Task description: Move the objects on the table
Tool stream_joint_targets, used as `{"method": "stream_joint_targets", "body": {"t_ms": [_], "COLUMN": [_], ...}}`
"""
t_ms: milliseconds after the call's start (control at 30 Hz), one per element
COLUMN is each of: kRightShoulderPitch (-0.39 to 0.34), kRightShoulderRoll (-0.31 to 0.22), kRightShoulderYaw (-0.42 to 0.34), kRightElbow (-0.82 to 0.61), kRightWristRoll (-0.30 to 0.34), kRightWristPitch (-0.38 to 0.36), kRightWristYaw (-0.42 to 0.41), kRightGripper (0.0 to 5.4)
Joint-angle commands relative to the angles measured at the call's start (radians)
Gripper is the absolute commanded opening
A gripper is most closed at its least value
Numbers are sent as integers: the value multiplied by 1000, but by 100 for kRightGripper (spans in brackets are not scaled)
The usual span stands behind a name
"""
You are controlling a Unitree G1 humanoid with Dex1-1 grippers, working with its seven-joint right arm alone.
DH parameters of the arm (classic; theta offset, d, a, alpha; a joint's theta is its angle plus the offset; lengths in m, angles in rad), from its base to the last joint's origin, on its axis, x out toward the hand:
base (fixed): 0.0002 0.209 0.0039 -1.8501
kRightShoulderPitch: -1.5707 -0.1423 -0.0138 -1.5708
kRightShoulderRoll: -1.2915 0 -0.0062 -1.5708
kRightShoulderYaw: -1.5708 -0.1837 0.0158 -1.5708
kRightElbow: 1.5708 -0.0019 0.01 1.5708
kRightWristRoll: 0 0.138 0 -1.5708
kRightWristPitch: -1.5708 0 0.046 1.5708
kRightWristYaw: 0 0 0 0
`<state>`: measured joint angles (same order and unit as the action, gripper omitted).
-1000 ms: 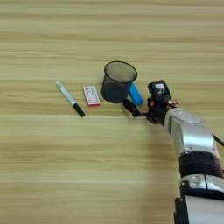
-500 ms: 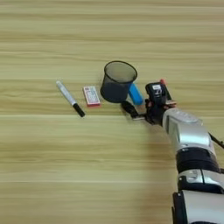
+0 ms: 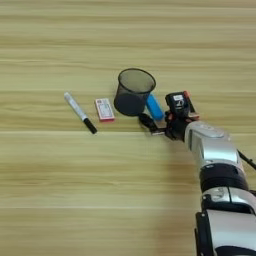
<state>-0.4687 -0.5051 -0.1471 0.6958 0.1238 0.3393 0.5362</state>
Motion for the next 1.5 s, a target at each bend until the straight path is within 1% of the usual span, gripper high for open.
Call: {"method": "stream_joint_targets", "body": {"t_ms": [33,200,400,433,567,600,700,733,867,900,967,1100,1267,1500], "kRightShoulderPitch": [-71,-69,-53,-51,-42,-36,-9,-1,35,45,60,75,84,117], "kRightShoulderRoll": [-33,-32,-33,-33,-30,-31,-37,-38,-33,-32,-31,-30,-30,-36], "kRightShoulderYaw": [-2,2,14,11,-14,-19,-30,-32,-47,-51,-59,-71,-74,-95], "kRightElbow": [-26,-27,-54,-61,-83,-92,-133,-147,-199,-214,-240,-277,-289,-312], "kRightWristRoll": [-10,-15,-43,-42,-19,-16,-13,-12,-8,-6,-2,1,0,2], "kRightWristPitch": [-25,-30,-29,-23,5,11,32,39,68,76,90,110,123,141], "kRightWristYaw": [-9,-12,-52,-59,-77,-81,-85,-86,-95,-97,-100,-107,-115,-130], "kRightGripper": [460,406,339,320,284,268,228,228,161,153,141,141,141,141]}}
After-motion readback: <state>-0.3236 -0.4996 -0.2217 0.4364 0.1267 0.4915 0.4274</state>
